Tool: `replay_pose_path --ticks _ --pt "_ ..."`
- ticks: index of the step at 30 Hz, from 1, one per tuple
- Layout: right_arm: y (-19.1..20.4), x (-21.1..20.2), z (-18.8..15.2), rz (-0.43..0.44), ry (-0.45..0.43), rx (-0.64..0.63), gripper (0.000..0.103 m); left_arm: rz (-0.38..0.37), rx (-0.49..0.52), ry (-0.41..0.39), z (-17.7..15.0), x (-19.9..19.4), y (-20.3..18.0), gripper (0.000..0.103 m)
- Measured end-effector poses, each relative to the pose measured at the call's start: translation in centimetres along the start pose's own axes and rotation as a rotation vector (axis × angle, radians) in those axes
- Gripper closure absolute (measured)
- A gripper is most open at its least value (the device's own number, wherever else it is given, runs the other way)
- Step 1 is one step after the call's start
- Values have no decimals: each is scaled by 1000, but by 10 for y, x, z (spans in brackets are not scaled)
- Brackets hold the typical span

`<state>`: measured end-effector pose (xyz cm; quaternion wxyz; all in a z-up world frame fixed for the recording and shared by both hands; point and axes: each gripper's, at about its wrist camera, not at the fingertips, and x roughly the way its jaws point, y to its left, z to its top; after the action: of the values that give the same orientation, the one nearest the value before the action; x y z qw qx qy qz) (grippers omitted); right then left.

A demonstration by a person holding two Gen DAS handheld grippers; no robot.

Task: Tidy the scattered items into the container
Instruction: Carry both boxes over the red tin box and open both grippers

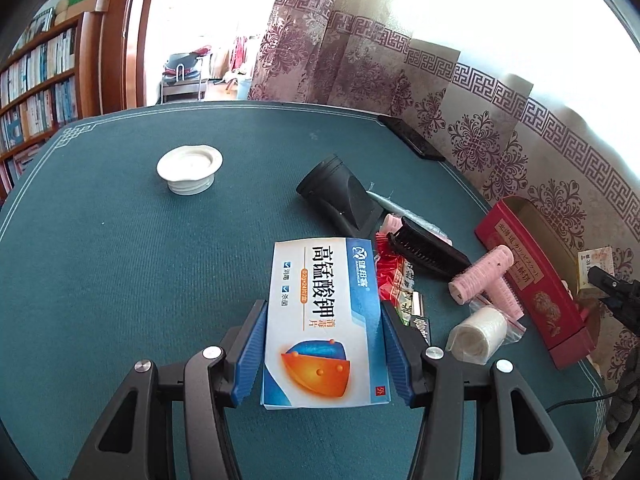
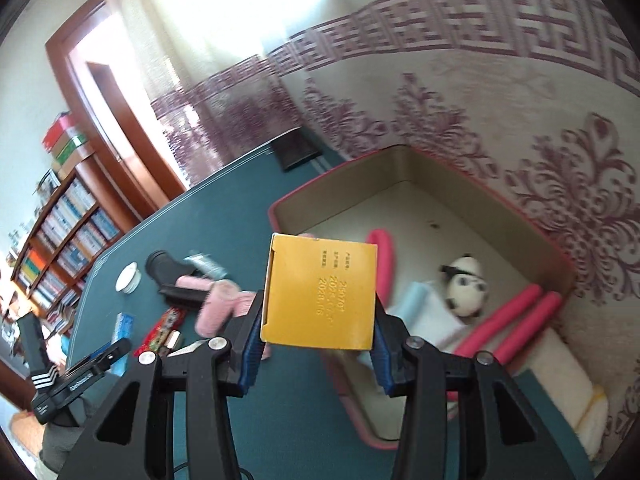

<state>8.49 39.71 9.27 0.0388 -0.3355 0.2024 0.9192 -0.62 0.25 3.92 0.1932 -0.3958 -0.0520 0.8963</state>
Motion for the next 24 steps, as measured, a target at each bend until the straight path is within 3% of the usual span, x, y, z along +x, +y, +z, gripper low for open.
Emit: replay_pose_path --ticks 9,20,24 --pt "-34 -10 4 -35 -42 57 54 -36 31 -9 6 -10 -27 47" --pt "-41 -7 -7 -3 -5 31 54 -84 108 -4 13 -12 -74 47" --pt "-46 -8 -8 7 -6 39 47 -96 139 3 15 -9 -91 47"
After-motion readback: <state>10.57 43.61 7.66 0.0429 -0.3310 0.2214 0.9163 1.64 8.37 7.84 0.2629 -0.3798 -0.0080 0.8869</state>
